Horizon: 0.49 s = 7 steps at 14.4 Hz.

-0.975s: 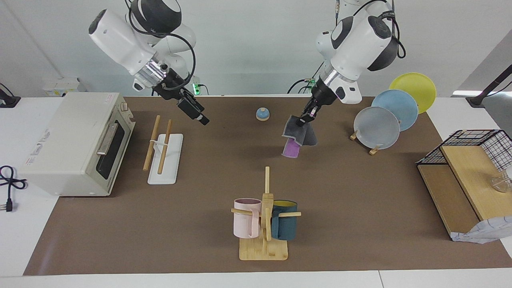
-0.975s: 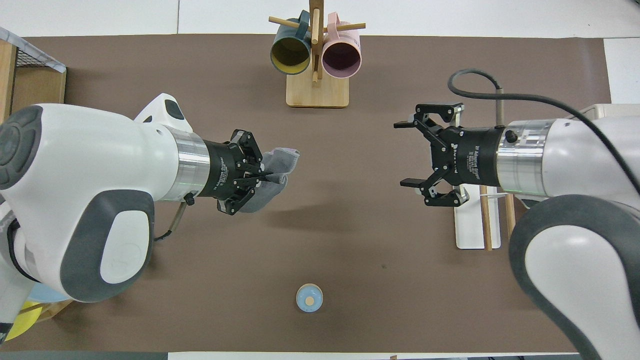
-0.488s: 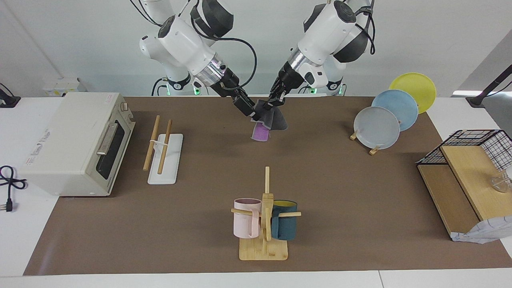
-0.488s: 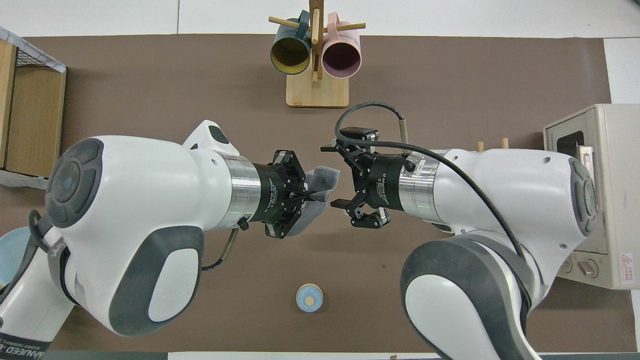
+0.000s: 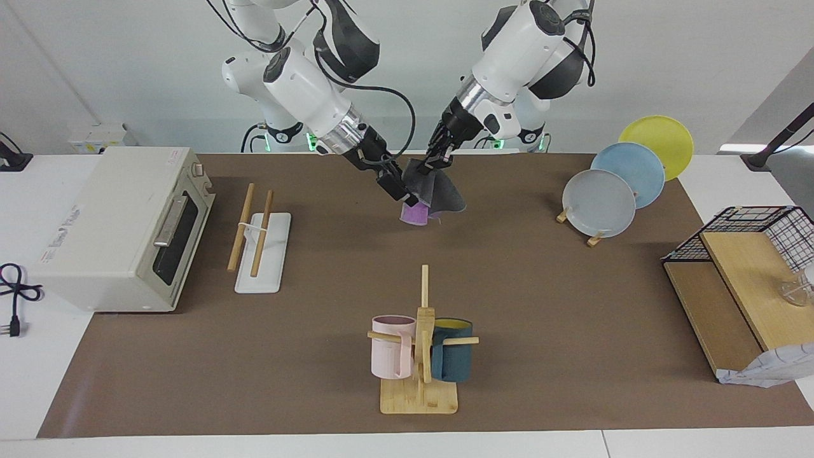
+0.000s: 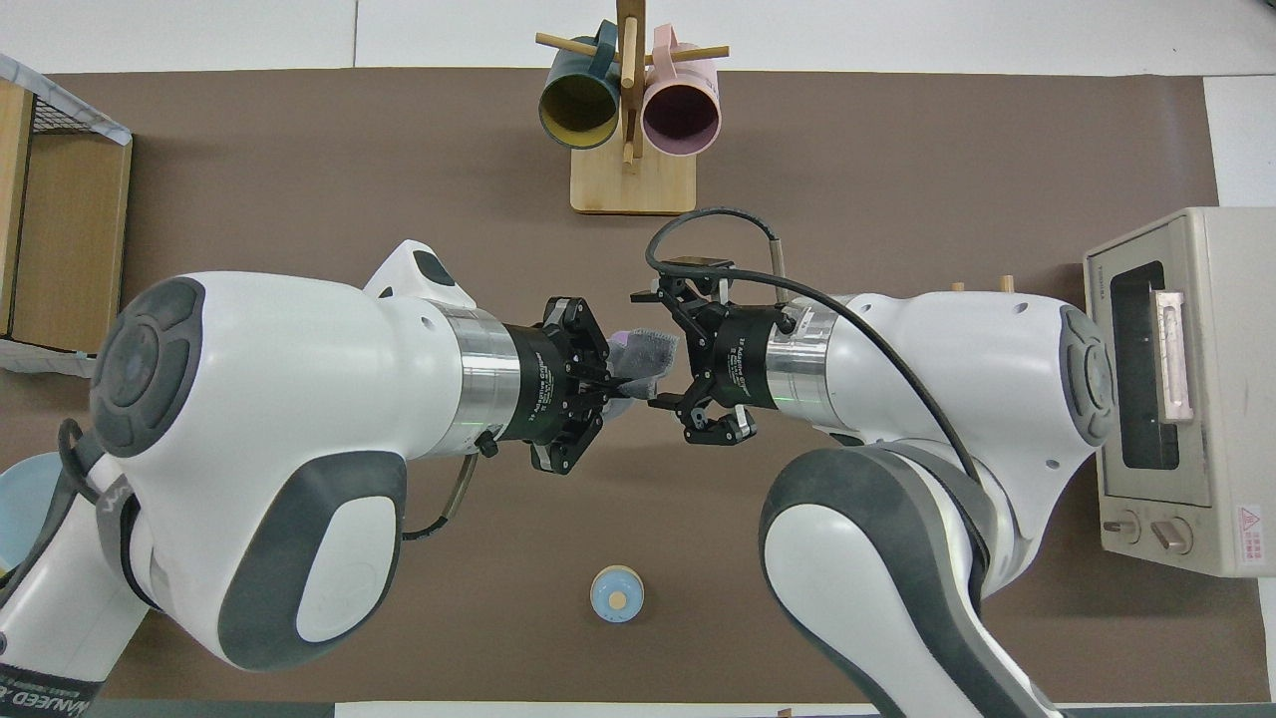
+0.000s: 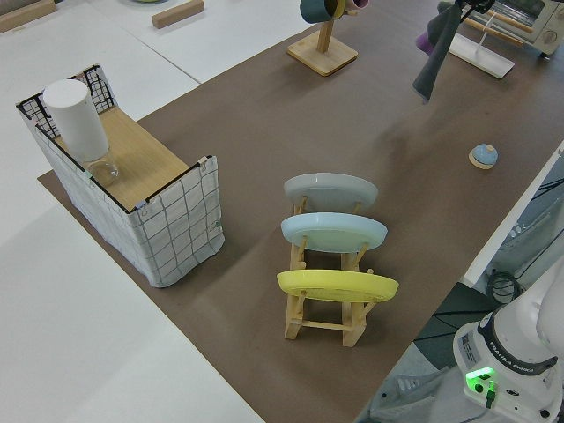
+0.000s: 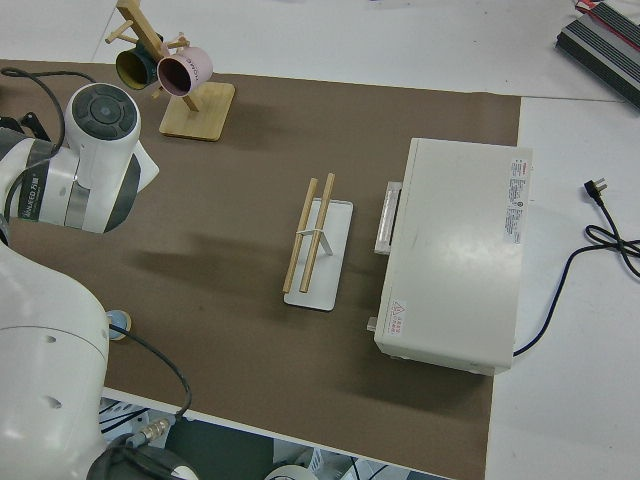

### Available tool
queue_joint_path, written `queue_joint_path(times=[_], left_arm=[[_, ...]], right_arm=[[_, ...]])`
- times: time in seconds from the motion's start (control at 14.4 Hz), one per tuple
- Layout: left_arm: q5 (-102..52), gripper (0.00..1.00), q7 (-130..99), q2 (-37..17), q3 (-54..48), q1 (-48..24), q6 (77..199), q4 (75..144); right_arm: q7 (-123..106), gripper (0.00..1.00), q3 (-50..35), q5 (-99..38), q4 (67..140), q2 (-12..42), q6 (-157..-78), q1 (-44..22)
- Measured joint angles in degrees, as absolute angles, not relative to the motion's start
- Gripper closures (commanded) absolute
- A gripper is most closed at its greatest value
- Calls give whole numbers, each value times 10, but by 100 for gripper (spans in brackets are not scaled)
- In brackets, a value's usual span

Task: Fold towel and hang on rack
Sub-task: 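Grasp the towel with the right gripper while the left gripper releases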

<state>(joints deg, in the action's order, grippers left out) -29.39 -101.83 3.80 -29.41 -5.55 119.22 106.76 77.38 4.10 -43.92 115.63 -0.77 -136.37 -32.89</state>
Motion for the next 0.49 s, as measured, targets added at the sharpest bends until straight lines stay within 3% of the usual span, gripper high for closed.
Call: queue_joint_path(times=[0.28,0.49], left_arm=[[-294,100,-1025,38,-294,-56,1193,1068],[-294,100,-1030,38,-294,-56,1193,1068]], right_arm=[[774,100,41,-439,1156,-8,-1378,-353],[774,100,41,-439,1156,-8,-1379,-358]])
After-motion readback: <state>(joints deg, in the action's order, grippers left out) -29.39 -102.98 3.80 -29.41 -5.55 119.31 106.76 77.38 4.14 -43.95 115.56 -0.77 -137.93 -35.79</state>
